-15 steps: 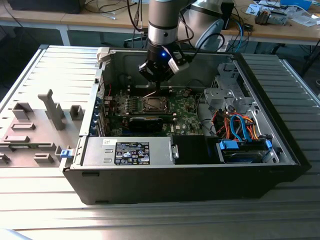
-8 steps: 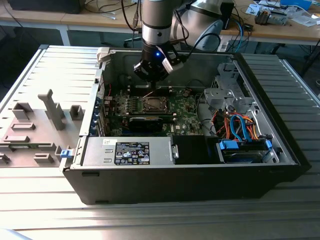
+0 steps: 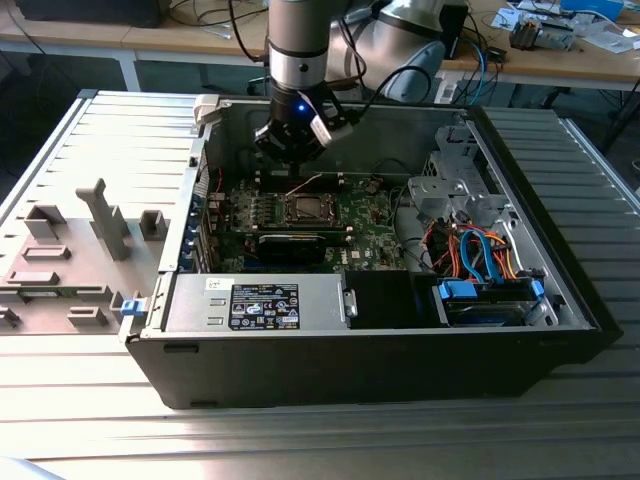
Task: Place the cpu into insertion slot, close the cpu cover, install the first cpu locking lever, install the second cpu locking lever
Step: 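Install the first cpu locking lever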
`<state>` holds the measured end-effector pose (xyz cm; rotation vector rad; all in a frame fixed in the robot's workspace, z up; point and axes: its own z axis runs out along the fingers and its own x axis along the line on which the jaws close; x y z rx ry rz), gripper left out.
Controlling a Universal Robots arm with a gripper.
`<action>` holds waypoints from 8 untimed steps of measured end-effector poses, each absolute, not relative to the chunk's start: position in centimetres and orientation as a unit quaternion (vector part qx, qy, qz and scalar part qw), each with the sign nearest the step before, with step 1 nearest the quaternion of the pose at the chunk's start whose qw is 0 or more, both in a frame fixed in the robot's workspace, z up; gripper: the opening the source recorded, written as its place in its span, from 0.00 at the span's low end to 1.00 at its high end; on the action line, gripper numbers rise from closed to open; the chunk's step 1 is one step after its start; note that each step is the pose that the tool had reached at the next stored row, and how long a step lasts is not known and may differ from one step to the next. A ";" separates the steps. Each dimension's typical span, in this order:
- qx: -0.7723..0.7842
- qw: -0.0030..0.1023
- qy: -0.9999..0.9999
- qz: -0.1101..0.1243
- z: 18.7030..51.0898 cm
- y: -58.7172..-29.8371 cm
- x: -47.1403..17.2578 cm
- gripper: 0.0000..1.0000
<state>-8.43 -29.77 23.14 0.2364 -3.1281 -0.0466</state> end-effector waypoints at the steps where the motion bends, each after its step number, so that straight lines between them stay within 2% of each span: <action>1: 0.075 0.002 -0.997 -0.015 23.1 -29.8 -8.7 0.11; 8: 0.075 0.002 -0.997 -0.015 23.1 -29.8 -10.2 0.11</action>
